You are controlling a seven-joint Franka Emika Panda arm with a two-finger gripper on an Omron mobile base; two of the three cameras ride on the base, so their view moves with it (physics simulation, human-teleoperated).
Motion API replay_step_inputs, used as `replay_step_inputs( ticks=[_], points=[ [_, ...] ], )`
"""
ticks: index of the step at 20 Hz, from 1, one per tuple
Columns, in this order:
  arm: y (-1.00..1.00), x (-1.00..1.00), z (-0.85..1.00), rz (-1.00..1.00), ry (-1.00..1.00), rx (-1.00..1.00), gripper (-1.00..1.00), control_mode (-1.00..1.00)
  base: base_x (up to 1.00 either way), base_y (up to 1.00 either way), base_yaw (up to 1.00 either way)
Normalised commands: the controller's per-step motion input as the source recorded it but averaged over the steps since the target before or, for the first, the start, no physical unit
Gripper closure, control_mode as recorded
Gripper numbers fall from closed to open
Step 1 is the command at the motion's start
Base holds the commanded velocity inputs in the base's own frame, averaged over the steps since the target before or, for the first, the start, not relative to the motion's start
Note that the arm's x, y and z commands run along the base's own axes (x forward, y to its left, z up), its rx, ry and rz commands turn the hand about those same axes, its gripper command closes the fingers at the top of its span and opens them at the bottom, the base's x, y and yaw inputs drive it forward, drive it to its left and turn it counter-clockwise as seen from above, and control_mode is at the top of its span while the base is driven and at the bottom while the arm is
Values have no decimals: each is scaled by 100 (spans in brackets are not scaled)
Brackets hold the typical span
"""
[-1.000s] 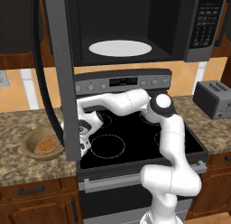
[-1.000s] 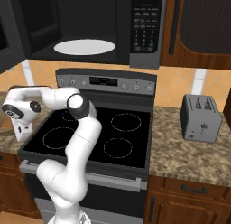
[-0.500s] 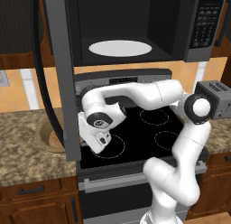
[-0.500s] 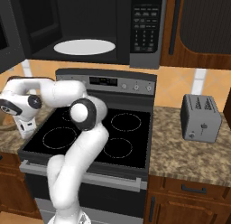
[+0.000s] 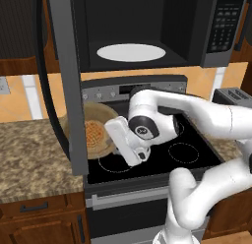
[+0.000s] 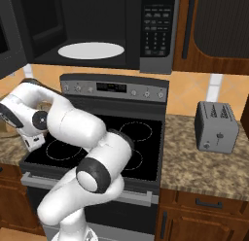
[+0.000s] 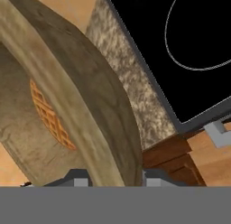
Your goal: Open the microwave, place the bowl with waffle inside the microwave, then close the microwave door and turn it on.
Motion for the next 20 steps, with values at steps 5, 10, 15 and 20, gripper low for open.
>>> replay_step_inputs(
  ticks=[5, 10, 15, 20],
  points=[
    [-100, 0, 99, -7, 0, 13, 100, -100, 0, 0, 0],
    [-100, 16, 100, -13, 0, 4, 100, -100, 0, 0, 0],
    [-89, 70, 100, -21, 0, 0, 100, -100, 0, 0, 0],
    [-48, 90, 100, -22, 0, 0, 100, -100, 0, 0, 0]
  ],
)
